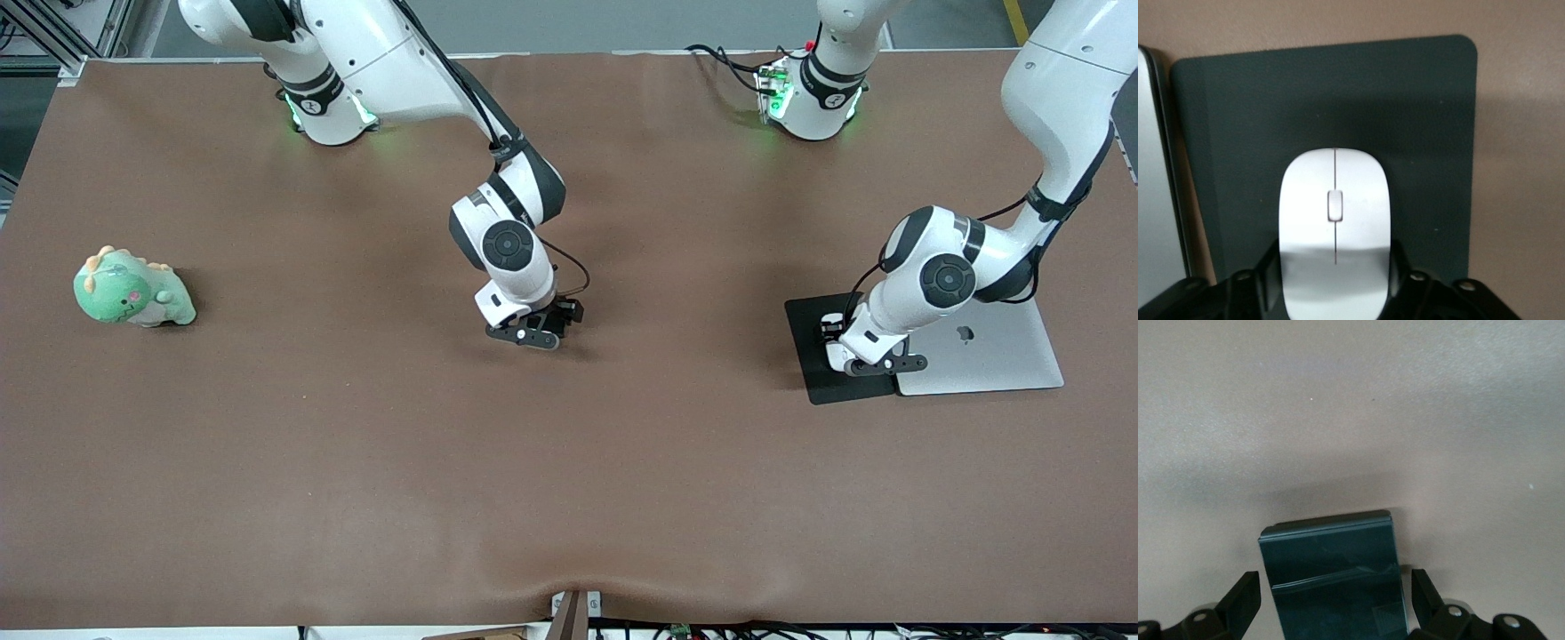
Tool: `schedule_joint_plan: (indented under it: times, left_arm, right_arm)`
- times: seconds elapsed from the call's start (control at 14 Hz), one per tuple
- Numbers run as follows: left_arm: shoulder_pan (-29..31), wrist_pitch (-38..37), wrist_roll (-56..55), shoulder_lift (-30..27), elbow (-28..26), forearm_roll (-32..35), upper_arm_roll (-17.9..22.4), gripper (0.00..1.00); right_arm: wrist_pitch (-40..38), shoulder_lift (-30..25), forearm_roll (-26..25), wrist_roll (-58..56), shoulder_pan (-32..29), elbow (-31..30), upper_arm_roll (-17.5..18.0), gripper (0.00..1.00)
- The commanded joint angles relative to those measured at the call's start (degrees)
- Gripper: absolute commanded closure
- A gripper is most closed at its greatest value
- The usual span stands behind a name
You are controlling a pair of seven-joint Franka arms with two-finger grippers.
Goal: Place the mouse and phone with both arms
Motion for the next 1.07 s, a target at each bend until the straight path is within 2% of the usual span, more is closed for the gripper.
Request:
schedule_joint_plan:
  times: [0.0,0.14,0.29,0.36,0.57,0.79,1.0]
  left_arm:
    - [1.1,-0.1,-1.0,-3.1,0.8,1.5,-2.0,0.00]
    - [1.2,-3.2,-0.3,-6.7,3.3,1.5,-3.8,0.00]
    - [1.3,-8.8,-0.3,-10.3,7.9,0.7,-7.1,0.00]
    - [1.3,-13.0,-0.2,-11.8,11.3,0.5,-8.9,0.00]
    - [1.3,-30.3,2.3,-12.9,25.5,-3.4,-15.1,0.00]
    - [1.2,-42.3,5.0,-12.9,36.8,-12.2,-15.5,0.00]
    - [1.3,-52.1,6.6,-13.0,44.6,-15.6,-15.8,0.00]
  right_arm:
    - [0.7,1.5,-1.3,0.6,1.1,1.2,-0.4,0.20]
    - [0.0,0.8,-2.0,-2.0,0.4,1.2,-0.4,0.99]
    - [-1.5,0.0,-2.0,-2.0,-0.4,1.1,-0.5,1.00]
    - [-4.7,-1.0,-1.9,-2.0,-1.0,1.1,-0.6,1.00]
    - [-12.4,-4.9,-2.0,-2.1,-4.0,0.0,-0.7,1.00]
    - [-18.4,-10.1,-2.1,-6.0,-7.7,-2.1,-0.8,1.00]
    - [-24.8,-13.6,-2.1,-7.6,-11.7,-3.5,-0.8,1.00]
